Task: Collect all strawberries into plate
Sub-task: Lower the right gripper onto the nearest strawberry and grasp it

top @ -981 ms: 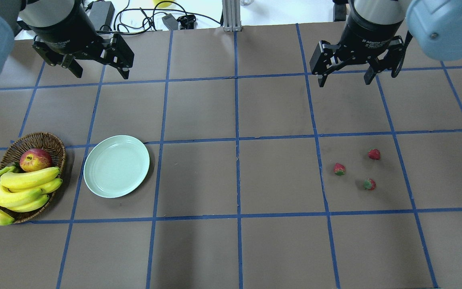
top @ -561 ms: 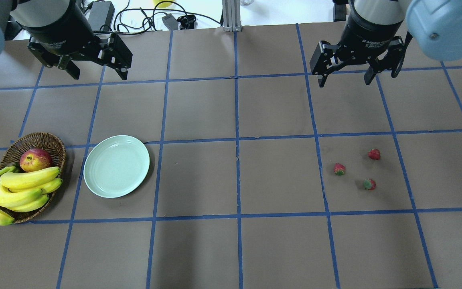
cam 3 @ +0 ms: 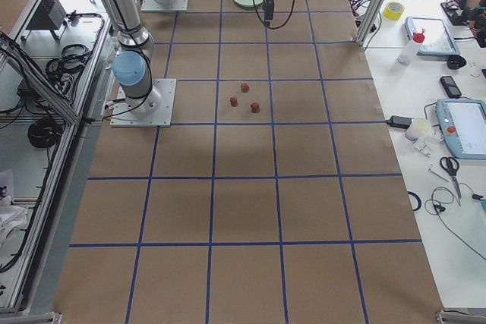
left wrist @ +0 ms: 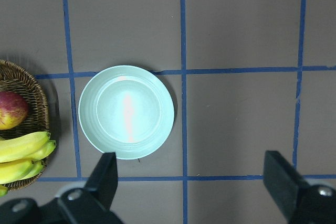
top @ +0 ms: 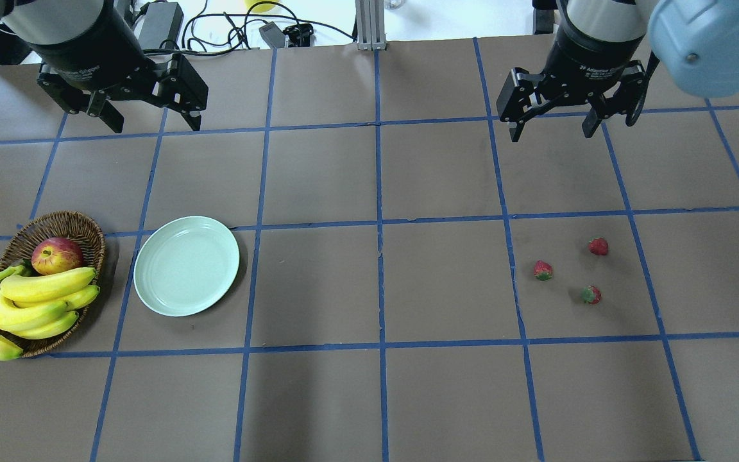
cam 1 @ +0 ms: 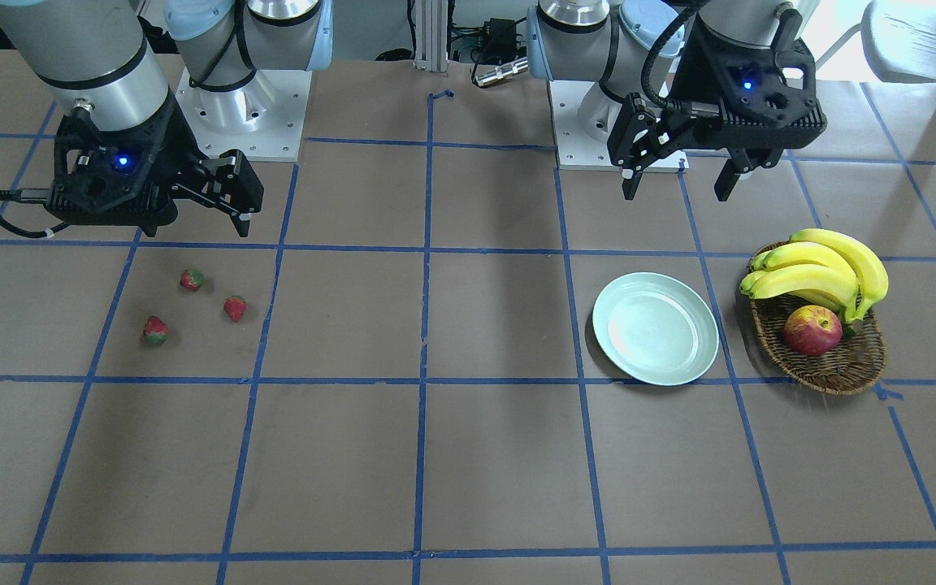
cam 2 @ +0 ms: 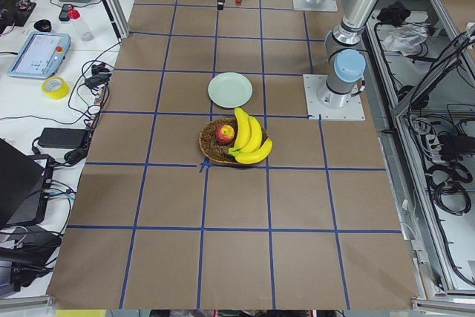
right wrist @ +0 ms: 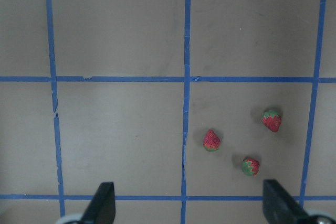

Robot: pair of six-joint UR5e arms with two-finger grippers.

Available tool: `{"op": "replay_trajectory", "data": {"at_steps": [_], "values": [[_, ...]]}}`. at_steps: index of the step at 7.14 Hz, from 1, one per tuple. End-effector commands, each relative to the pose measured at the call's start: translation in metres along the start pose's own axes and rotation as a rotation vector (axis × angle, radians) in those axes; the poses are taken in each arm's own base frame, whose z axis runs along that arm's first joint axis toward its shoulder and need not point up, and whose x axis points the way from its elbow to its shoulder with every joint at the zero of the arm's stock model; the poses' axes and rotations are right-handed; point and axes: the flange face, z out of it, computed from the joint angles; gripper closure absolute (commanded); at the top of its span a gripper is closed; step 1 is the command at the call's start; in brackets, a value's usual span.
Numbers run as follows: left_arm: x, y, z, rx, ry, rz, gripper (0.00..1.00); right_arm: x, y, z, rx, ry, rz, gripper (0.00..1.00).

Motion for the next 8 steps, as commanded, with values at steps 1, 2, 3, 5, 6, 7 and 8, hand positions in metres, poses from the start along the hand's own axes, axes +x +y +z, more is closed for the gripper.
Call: {"op": "replay_trajectory", "data": {"at_steps": [1,2,3,5,6,7,8], "values": [[0.001,0.002,0.000,-0.001,0.002,-0.009,0.00,0.005,0.003,0.058,-0.025,0.011,-0.040,0.00],[0.002,0.001,0.000,0.001,0.002,-0.008,0.00,0.019,0.006,0.096,-0.015,0.007,-0.015,0.00],[0.000,0.000,0.000,0.004,0.002,-0.011,0.00,0.041,0.009,0.141,-0.021,0.005,0.030,0.00],[-0.001,-0.001,0.002,0.012,0.000,-0.011,0.00,0.050,0.040,0.218,-0.016,0.000,0.046,0.05],[0.001,-0.003,0.001,0.030,0.001,-0.006,0.00,0.051,0.049,0.260,-0.013,0.006,0.042,0.05],[-0.001,-0.003,0.003,0.030,-0.001,-0.006,0.00,0.051,0.053,0.290,-0.011,0.013,0.039,0.05],[0.000,-0.003,0.003,0.033,-0.003,-0.007,0.00,0.050,0.058,0.304,-0.005,0.016,0.039,0.09]]}}
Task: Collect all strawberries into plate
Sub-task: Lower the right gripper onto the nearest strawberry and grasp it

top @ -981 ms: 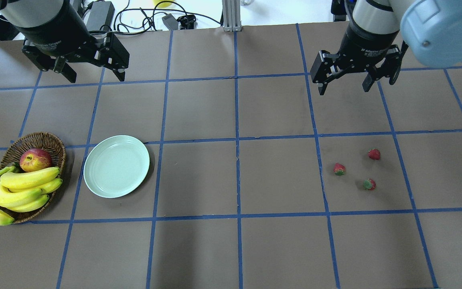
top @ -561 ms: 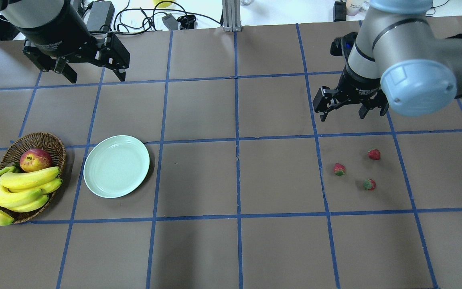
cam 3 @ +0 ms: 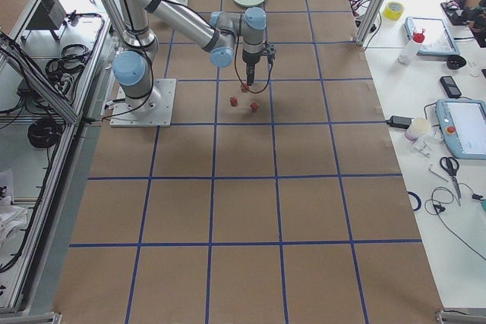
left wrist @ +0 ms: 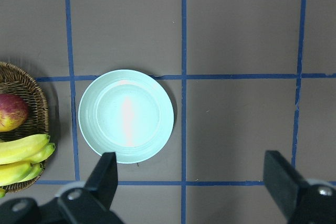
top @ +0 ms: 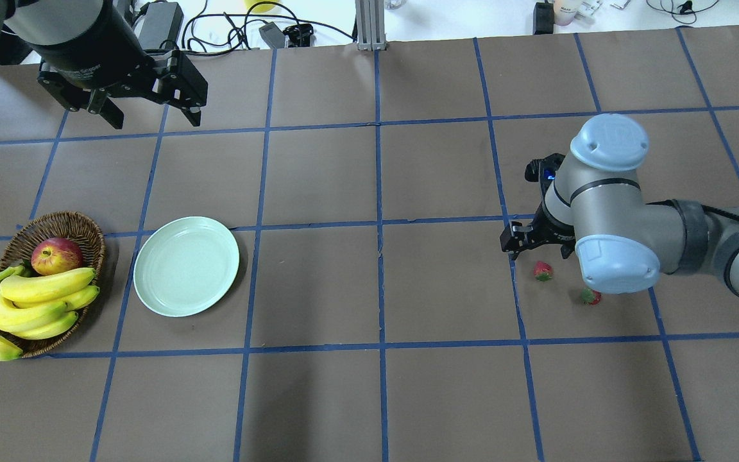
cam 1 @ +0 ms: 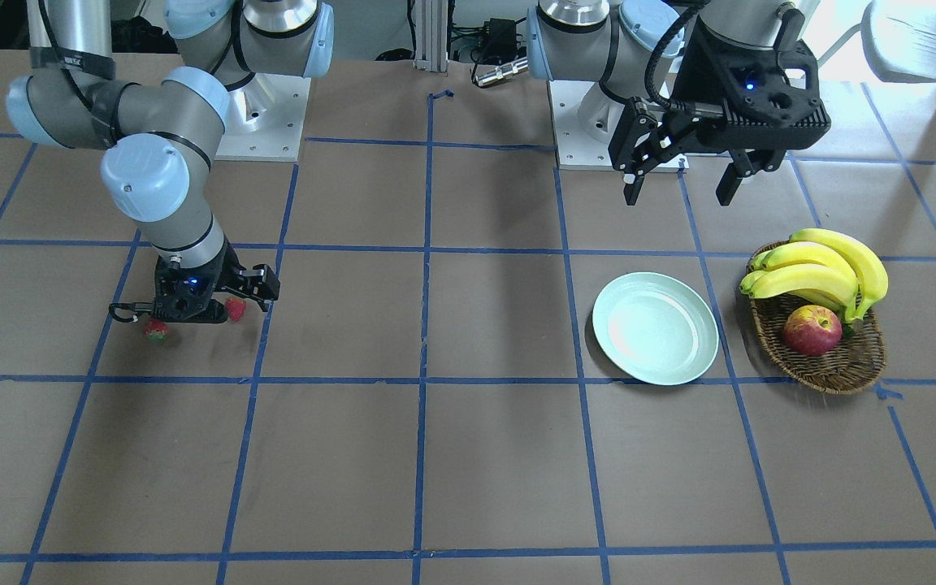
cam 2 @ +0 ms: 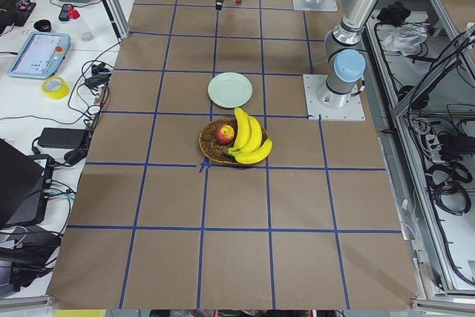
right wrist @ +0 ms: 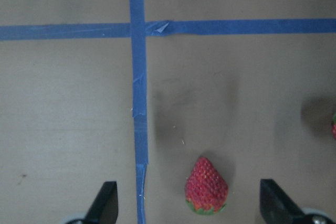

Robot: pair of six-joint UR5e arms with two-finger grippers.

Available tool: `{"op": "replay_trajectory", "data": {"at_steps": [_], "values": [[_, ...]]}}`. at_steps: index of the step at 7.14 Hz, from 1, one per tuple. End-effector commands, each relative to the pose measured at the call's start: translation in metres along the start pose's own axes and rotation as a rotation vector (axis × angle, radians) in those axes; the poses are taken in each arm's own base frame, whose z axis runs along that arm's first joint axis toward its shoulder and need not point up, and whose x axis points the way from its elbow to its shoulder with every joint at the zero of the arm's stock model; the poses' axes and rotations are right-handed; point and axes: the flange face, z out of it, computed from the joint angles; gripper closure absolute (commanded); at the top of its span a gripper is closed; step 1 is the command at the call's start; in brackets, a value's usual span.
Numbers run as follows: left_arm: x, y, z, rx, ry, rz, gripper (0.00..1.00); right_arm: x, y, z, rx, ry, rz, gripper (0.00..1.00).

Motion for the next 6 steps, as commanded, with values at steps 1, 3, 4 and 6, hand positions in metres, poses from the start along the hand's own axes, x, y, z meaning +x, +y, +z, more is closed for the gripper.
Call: {"op": "replay_trajectory", "data": {"at_steps": [1,3,4,6], "values": [[-0.0006,-0.0009,0.0003,0.008,0.000,-0.004,0.00,-0.0001,0.0111,0.0295,-0.002,0.006,-0.002,0.23],[-0.0004,-0.0009,0.0003,0.008,0.001,-0.004,0.00,0.0002,0.0115,0.0286,-0.007,0.009,-0.013,0.80],[-0.0004,-0.0009,0.0003,0.008,0.001,-0.004,0.00,0.0009,0.0116,0.0274,-0.005,0.009,-0.012,0.91],[-0.0012,-0.0011,0.0004,0.008,0.001,-0.005,0.00,0.0051,0.0113,0.0262,-0.007,0.044,-0.016,0.92]]}}
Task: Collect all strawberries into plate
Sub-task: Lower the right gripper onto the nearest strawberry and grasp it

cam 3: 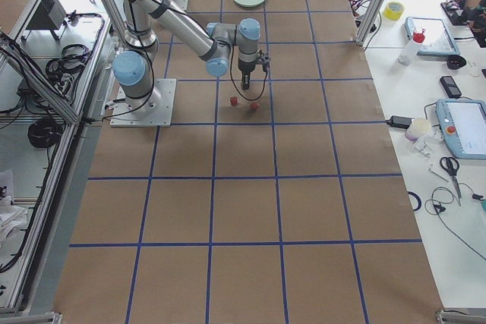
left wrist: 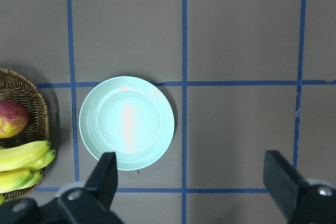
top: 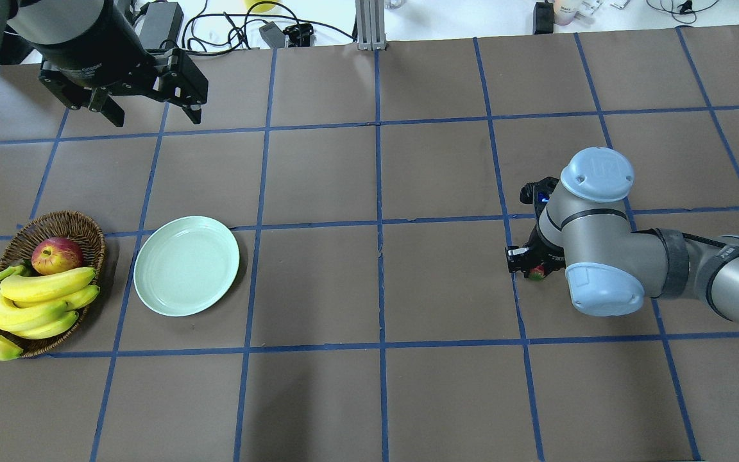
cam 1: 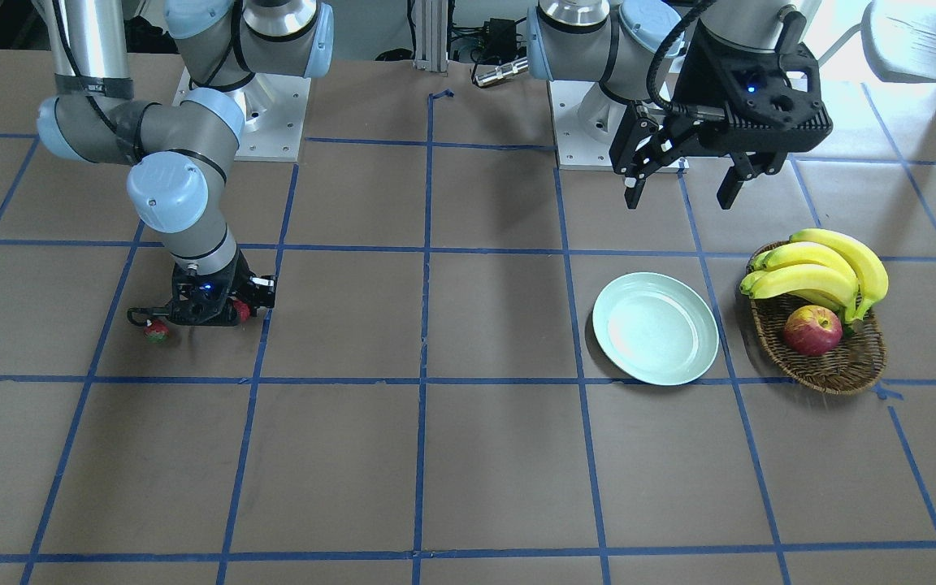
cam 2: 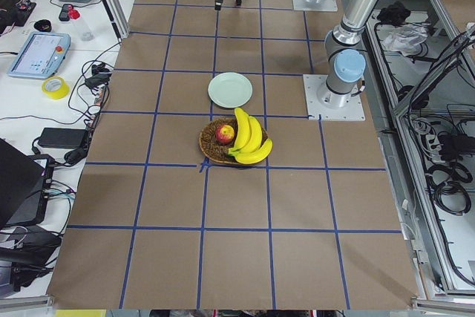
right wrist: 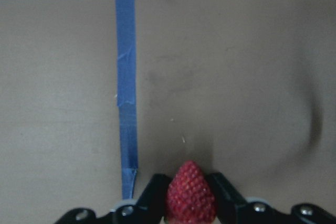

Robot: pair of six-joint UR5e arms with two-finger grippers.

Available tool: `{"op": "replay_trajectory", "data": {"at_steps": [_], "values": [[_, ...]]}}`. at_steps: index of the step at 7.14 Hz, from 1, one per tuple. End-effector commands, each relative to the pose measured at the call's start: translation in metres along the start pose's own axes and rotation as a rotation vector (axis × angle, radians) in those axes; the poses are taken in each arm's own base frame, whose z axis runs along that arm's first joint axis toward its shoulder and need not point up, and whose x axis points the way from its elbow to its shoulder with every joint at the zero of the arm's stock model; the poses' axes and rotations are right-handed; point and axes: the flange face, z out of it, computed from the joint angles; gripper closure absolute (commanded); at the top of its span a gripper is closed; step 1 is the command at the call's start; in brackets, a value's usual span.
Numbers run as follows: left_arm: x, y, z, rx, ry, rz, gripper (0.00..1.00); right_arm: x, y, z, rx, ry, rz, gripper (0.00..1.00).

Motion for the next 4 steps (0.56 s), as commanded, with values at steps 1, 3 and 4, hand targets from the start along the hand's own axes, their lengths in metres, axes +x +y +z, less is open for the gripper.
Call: {"op": "replay_trajectory", "data": {"at_steps": [1,3,4], "values": [[0.000,0.000,0.000,0.000,0.000,0.000,0.00,0.003,0.000,-0.003,0.001,0.031,0.004,0.92],[0.000,0.000,0.000,0.000,-0.001,0.000,0.00,-0.028,-0.003,-0.014,0.033,-0.050,0.038,0.91],[0.000,0.000,0.001,-0.001,0.000,0.000,0.00,-0.073,0.000,-0.021,0.044,-0.131,0.072,0.91]]}}
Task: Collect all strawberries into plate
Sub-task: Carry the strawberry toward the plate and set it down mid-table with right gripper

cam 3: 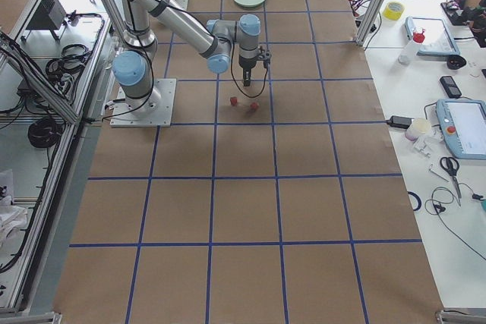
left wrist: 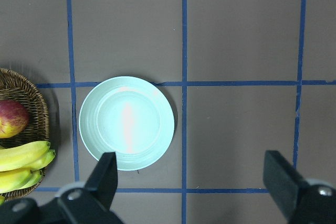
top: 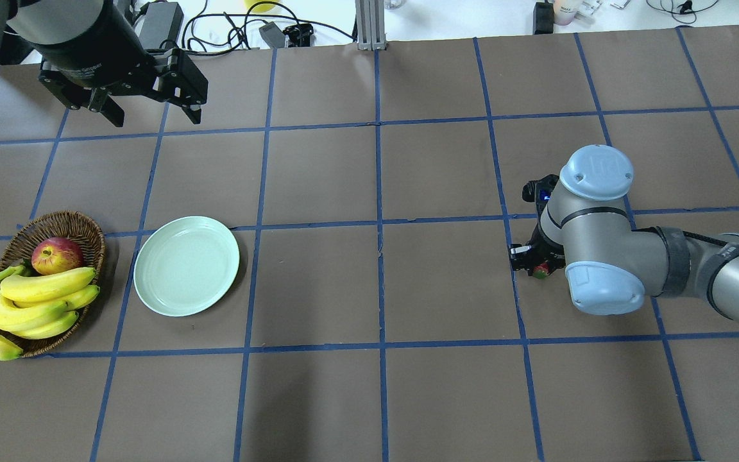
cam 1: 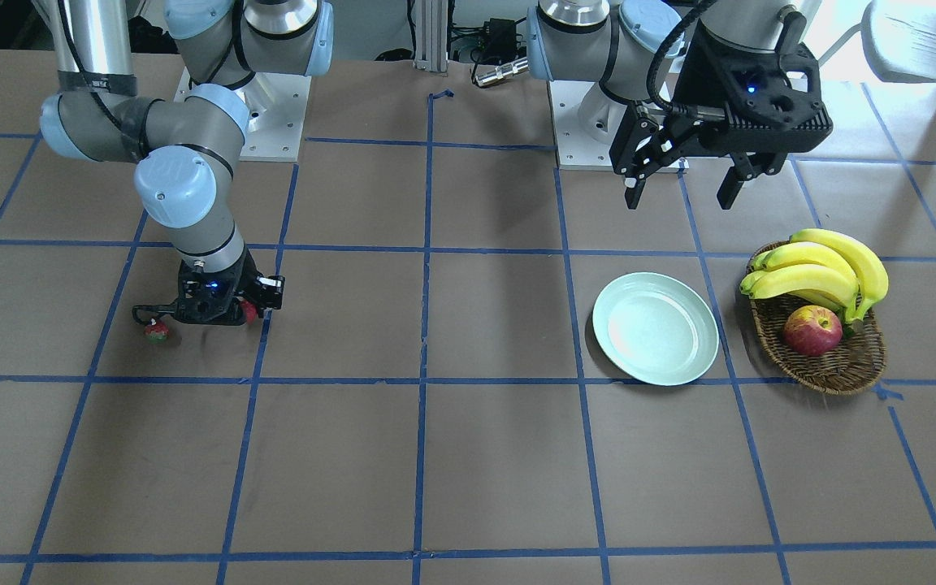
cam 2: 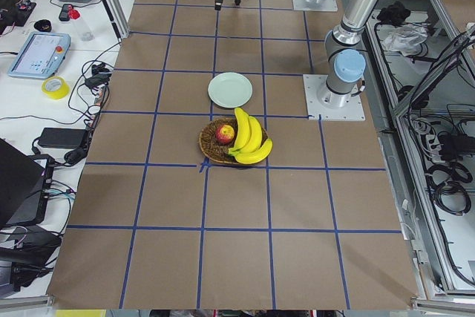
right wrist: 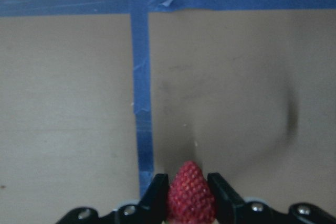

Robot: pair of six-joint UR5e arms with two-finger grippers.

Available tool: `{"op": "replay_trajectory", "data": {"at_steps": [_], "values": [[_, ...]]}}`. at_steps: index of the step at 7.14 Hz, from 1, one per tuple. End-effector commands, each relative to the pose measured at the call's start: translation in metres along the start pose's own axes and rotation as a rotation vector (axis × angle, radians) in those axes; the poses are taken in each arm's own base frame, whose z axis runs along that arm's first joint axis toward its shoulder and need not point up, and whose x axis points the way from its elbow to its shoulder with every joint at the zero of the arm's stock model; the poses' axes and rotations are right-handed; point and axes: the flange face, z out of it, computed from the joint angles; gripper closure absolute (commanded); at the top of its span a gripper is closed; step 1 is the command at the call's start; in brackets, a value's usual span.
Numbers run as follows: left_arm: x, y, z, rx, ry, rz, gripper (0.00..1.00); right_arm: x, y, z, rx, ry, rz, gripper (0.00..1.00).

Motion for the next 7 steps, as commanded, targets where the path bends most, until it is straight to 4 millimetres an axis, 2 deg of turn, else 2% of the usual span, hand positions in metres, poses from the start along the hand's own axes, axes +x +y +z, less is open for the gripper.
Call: {"op": "replay_trajectory", "data": {"at_steps": [1,3,5,6,7], "values": [[-0.001,0.000,0.000,0.000,0.000,-0.001,0.00,-0.083,0.002,-0.017,0.030,-0.097,0.105,0.91],[-0.001,-0.001,0.001,-0.001,-0.001,0.002,0.00,-0.176,-0.009,-0.025,0.036,-0.149,0.188,0.91],[-0.002,0.000,0.000,0.000,-0.001,0.008,0.00,-0.258,-0.037,-0.021,0.052,-0.181,0.230,0.91],[-0.002,0.000,0.000,0.000,-0.001,0.008,0.00,-0.278,-0.037,-0.010,0.043,-0.179,0.216,0.90],[-0.002,0.000,0.000,0.000,-0.001,0.008,0.00,-0.280,-0.035,-0.002,0.034,-0.173,0.214,0.85]]}}
